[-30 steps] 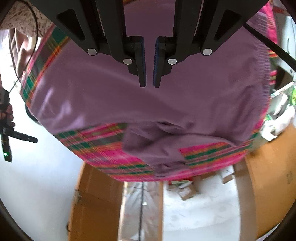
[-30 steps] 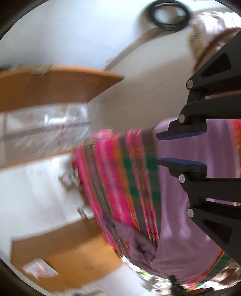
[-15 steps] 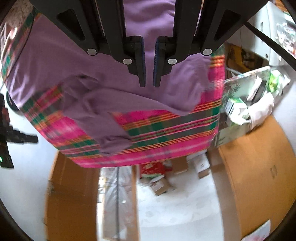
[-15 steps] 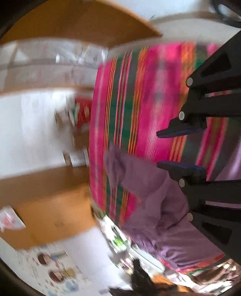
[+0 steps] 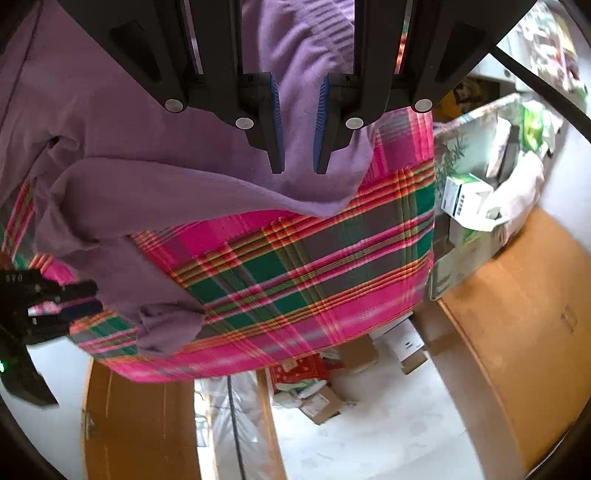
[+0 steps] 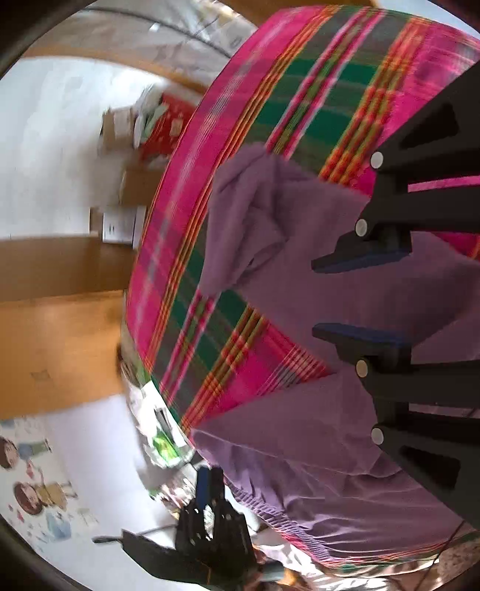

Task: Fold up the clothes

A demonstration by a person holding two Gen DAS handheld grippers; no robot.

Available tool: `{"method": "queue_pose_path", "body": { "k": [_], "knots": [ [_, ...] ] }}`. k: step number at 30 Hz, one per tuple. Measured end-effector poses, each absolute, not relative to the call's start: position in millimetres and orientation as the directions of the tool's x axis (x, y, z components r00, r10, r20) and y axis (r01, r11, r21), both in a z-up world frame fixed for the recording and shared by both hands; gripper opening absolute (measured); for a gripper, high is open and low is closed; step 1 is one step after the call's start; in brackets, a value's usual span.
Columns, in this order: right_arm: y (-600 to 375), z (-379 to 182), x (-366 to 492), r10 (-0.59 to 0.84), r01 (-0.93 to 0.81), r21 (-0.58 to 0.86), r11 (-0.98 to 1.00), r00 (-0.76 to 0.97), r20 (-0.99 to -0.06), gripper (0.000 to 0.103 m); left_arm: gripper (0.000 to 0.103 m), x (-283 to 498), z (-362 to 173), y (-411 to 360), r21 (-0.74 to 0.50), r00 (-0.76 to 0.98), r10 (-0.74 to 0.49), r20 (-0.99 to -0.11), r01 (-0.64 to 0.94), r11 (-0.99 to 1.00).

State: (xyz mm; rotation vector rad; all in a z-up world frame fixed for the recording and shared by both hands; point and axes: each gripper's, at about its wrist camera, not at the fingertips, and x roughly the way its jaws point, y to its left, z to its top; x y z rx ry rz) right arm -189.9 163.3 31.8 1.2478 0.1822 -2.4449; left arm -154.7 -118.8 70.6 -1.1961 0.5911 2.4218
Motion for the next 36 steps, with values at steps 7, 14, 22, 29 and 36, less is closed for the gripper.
{"method": "queue_pose_path", "body": {
  "k": [7, 14, 22, 29, 36],
  "knots": [
    [180, 12, -218, -0.234, 0.311, 0.076, -0.947, -0.509, -0.828, 0.029, 0.016, -173, 60, -123, 0.192, -0.548, 0.151, -0.823, -0.518, -0.833],
    [173, -7, -236, -0.193, 0.302, 0.033, -0.953, -0.518, -0.833, 0.036, 0.016, -180, 52, -120, 0.145, -0.523, 0.218, -0.824, -0.567, -0.811],
    [170, -8, -247, -0.206, 0.316, 0.041, -0.948, -0.510, -0.835, 0.038, 0.016, -178, 50, -105, 0.227, -0.530, 0.204, -0.823, -0.636, -0.737],
    [166, -8, -244, -0.209, 0.327, 0.033, -0.945, -0.522, -0.827, 0.020, 0.016, -191, 47, -105, 0.220, -0.540, 0.201, -0.817, -0.616, -0.757],
    [159, -7, -243, -0.202, 0.344, 0.007, -0.939, -0.536, -0.820, 0.004, 0.016, -201, 37, -118, 0.238, -0.555, 0.131, -0.821, -0.542, -0.806]
  ]
}}
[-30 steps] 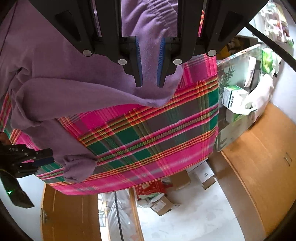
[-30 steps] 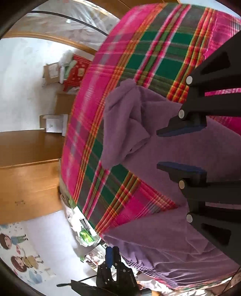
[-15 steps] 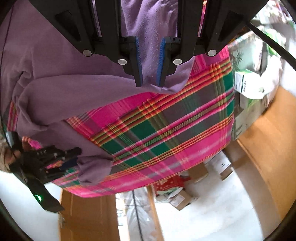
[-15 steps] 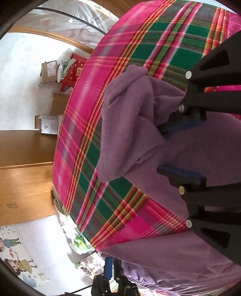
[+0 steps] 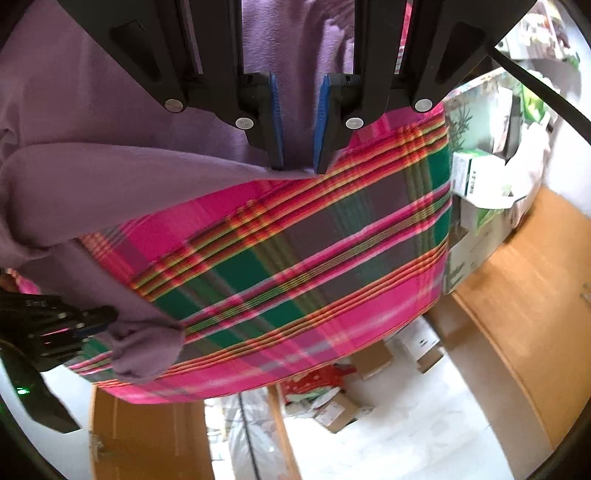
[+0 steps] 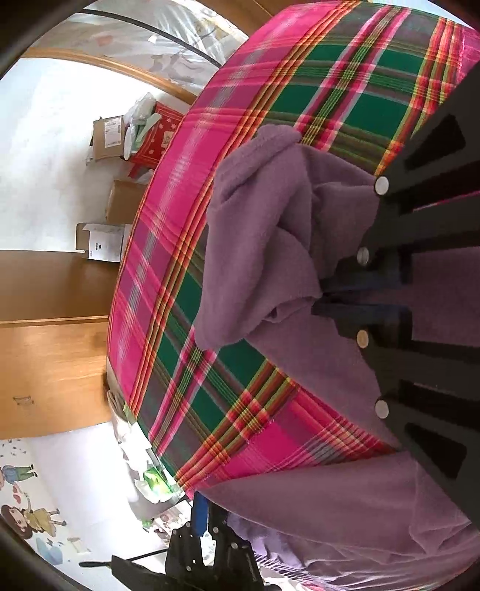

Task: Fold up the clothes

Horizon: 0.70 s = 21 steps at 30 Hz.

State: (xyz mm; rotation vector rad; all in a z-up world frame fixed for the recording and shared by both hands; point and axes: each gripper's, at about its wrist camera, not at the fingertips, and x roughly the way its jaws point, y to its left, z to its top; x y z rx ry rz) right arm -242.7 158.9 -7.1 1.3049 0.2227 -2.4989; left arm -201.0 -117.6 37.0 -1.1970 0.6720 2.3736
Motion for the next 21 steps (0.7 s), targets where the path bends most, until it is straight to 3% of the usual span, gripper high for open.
{"method": "queue_pose_path", "body": {
  "k": [6, 21],
  "knots": [
    [170, 2, -238, -0.192, 0.304, 0.012, -0.953, -0.571, -0.798, 0.003, 0.016, -205, 28, -128, 0.205, -0.546, 0.113, -0.830, -0.488, -0.849],
    [276, 26, -223, 0.154, -0.015, -0.184, -0.983, -0.609, -0.778, 0.003, 0.019, -209, 27, -130, 0.211, -0.558, 0.085, -0.826, -0.445, -0.870]
  ]
}}
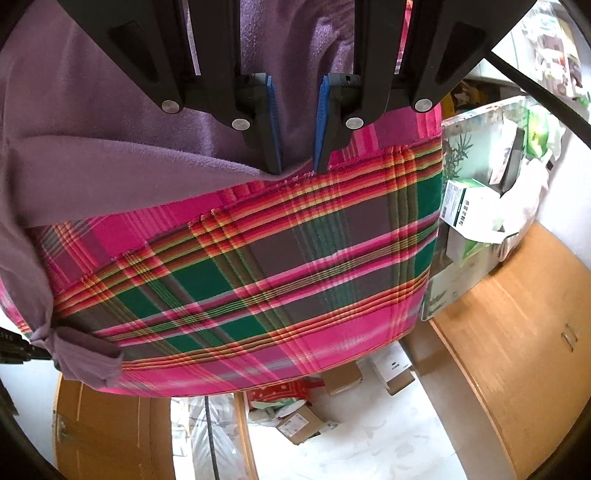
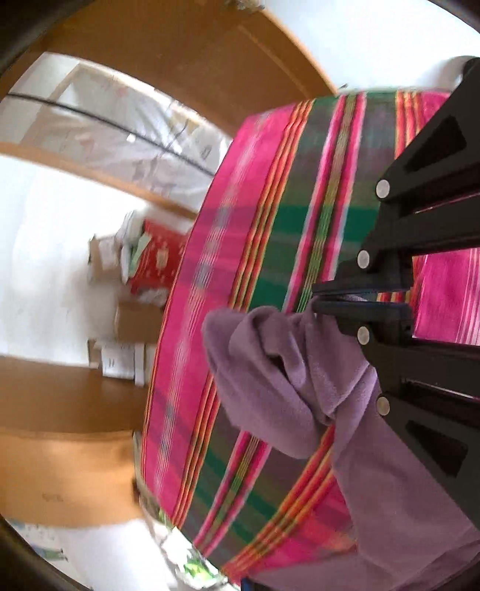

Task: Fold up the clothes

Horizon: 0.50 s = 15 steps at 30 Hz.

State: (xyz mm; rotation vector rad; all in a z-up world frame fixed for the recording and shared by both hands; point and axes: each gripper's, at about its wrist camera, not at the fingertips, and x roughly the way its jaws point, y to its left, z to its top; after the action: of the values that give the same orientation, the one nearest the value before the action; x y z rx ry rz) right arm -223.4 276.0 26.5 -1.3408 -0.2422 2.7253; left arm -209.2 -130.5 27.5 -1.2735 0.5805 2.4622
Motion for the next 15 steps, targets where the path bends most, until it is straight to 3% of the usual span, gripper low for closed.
{"method": "queue_pose_path", "body": {
  "k": [4, 9, 12, 15],
  "knots": [
    [281, 25, -218, 0.145, 0.005, -0.186, -0.982, -0.607, -0.782, 0.004, 0.019, -208, 29, -133, 0.204, -0.551, 0.095, -0.829, -0.455, -0.867],
    [277, 48, -199, 0.076, 0.061, -0.165, -0.984, -0.698, -0.712, 0.023, 0.019, -196, 40, -140, 0.192, -0.545, 0.143, -0.826, -0.511, -0.838],
    [256, 59, -188, -0.084, 0.224, -0.113, -0.968, -0.714, -0.695, 0.027, 0.019, -193, 45, -148, 0.251, -0.555, 0.102, -0.826, -0.523, -0.814],
    [218, 56, -179, -0.346, 0.493, 0.011, -0.870, -0.595, -0.725, 0.032, 0.019, -198, 49, -162, 0.240, -0.550, 0.081, -0.831, -0.487, -0.840]
  ]
}}
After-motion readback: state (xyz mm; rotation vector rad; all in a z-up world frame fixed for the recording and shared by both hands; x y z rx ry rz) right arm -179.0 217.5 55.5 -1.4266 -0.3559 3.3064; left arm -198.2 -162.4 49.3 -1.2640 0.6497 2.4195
